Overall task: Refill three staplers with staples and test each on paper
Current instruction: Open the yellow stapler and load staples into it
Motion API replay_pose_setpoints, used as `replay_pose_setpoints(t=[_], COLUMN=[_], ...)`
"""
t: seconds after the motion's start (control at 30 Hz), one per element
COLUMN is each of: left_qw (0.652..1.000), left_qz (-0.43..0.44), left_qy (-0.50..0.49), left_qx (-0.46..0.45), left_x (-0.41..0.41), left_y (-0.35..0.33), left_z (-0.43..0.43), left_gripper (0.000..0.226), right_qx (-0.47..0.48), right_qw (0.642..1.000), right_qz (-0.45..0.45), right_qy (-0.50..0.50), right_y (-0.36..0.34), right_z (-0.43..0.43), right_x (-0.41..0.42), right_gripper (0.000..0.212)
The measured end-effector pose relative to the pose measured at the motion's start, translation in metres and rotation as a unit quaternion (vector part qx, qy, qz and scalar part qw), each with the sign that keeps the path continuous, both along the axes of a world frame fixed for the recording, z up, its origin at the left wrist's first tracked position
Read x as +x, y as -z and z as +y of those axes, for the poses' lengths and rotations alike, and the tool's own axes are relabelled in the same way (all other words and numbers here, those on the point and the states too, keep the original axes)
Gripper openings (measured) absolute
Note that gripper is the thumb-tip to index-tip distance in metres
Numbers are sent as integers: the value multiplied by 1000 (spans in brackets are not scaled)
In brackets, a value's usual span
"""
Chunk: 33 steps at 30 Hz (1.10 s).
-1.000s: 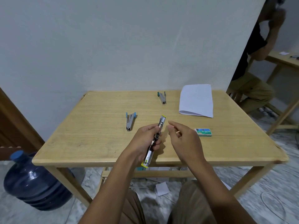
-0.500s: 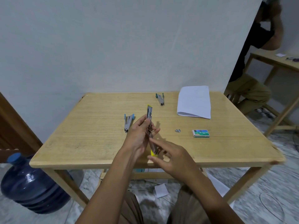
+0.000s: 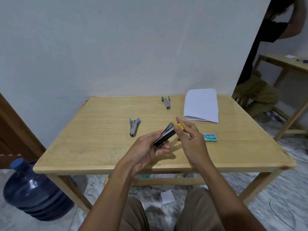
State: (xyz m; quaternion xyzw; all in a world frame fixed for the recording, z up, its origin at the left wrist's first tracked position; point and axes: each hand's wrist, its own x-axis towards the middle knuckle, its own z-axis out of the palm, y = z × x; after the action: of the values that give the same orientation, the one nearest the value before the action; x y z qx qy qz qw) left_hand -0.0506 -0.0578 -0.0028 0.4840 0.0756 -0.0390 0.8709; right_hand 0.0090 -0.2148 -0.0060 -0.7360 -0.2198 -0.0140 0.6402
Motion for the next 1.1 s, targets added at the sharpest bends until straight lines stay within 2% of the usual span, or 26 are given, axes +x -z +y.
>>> replay_pose_setpoints(t=[0.1, 0.13, 0.23, 0.27, 0.4, 0.47, 0.83, 1.1], left_qw=[999, 999, 998, 997, 993, 992, 992, 989], left_qz=[-16, -20, -30, -36, -58, -64, -63, -50], left_qy=[9, 11, 28, 38, 60, 61, 48, 53], left_qx=[31, 35, 53, 61, 87, 89, 100, 128], left_x=[-1, -1, 0, 0, 1, 1, 3, 9], left_y=[0, 0, -1, -1, -2, -2, -2, 0], left_z=[1, 1, 2, 2, -1, -3, -3, 3], left_gripper=[40, 41, 35, 34, 31, 28, 29, 35], right_qx=[2, 7, 65, 101, 230, 249, 252, 263], right_qw=[1000, 999, 985, 973, 919, 910, 917, 920], right_qz=[26, 39, 144, 186, 273, 282, 274, 272], right_qy=[-9, -19, -69, -92, -170, -177, -142, -103], right_y=[0, 0, 0, 1, 1, 1, 3, 1], right_z=[-1, -1, 0, -1, 0, 2, 10, -1], right_x=[2, 2, 3, 3, 5, 7, 8, 8], right_gripper=[32, 39, 87, 90, 52, 46, 49, 64])
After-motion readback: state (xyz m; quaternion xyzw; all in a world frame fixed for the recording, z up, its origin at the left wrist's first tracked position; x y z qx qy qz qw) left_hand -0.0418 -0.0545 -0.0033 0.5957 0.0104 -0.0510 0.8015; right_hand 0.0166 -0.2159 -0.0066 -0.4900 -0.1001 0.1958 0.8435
